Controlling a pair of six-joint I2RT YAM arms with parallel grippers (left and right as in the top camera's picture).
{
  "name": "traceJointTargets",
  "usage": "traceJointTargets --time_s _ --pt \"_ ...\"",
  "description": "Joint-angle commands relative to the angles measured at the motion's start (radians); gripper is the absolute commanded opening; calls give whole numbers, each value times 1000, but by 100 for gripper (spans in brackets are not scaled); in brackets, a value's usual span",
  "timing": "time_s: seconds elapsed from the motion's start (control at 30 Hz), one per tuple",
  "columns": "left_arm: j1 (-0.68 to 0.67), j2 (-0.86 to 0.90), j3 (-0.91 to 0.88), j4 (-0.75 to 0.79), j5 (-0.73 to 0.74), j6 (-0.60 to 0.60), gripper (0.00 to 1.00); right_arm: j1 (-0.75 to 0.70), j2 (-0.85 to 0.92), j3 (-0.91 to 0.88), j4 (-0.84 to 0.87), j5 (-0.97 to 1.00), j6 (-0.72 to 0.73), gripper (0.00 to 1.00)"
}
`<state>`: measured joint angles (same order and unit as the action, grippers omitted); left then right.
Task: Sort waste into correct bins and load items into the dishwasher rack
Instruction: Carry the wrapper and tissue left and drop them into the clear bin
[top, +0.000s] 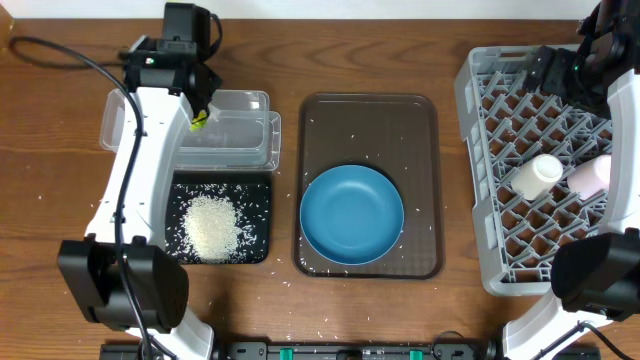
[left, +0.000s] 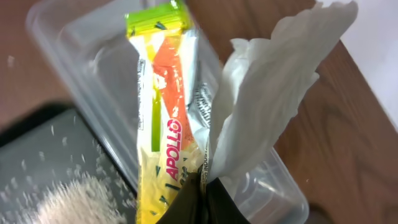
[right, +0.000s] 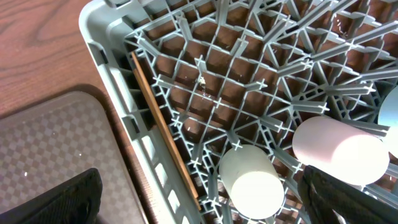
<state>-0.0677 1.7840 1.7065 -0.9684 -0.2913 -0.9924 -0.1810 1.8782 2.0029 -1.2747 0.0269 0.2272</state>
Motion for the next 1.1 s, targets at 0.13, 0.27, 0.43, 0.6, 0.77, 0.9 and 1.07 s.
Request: traceJointTargets --time_s 0.13,0.27,0.43,0.6,0.77,0.9,1.07 --pt "6 9 -22 -35 45 -373 15 -1 5 2 0 10 11 99" --pt "6 9 -22 -46 77 -414 10 -1 5 2 0 10 11 99" --pt "6 9 -22 -47 77 -435 9 -1 5 2 0 10 11 99" --pt "6 9 -22 -48 70 -432 25 -1 5 2 0 10 11 99" --pt "6 -6 -21 -44 70 -338 49 -1 5 2 0 10 11 99" --pt "6 -68 -21 -44 69 -272 52 -1 5 2 0 10 11 99" --pt "6 -206 -21 -50 -79 -256 67 -1 5 2 0 10 11 99"
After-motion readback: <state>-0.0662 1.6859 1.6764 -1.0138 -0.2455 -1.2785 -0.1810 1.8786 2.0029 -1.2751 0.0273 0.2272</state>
